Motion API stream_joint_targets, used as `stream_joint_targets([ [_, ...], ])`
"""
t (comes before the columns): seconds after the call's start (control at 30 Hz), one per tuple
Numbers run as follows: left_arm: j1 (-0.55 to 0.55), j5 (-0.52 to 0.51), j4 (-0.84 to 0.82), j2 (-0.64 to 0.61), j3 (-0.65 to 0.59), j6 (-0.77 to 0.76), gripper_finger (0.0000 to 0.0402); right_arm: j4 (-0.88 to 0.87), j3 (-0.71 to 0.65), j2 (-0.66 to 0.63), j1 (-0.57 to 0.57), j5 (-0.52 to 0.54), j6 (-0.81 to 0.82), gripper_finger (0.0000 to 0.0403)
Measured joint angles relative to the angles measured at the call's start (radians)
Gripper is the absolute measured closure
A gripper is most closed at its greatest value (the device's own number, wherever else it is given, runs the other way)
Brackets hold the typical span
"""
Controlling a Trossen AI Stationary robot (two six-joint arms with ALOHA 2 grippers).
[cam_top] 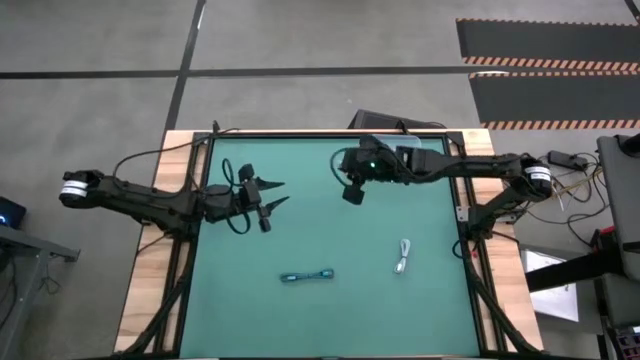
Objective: Pick and place USB-C Cables
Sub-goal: Put the white charger cable into the transparent bin
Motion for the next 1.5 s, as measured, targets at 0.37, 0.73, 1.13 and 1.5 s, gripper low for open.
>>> stream_joint_targets([
  [0.37, 0.0, 0.0, -0.002, 0.003, 0.0, -0.001, 0.0233, -0.418, 0.174, 0.054, -0.169, -0.007, -0.084, 0.0385],
  [0.73, 0.0, 0.0, 0.0, 0.003, 0.0, -0.002, 0.0233, -0.636, 0.184, 0.116, -0.351, -0.136, -0.291, 0.0385],
  [1.13, 0.0, 0.0, 0.001, 0.003, 0.0, -0.003, 0.0233, -0.676, 0.183, 0.259, -0.509, -0.135, -0.389, 0.0385],
  [1.5, 0.0, 0.0, 0.001, 0.003, 0.0, -0.003, 0.0233, -0.676, 0.252, 0.383, -0.544, -0.133, -0.406, 0.0385],
])
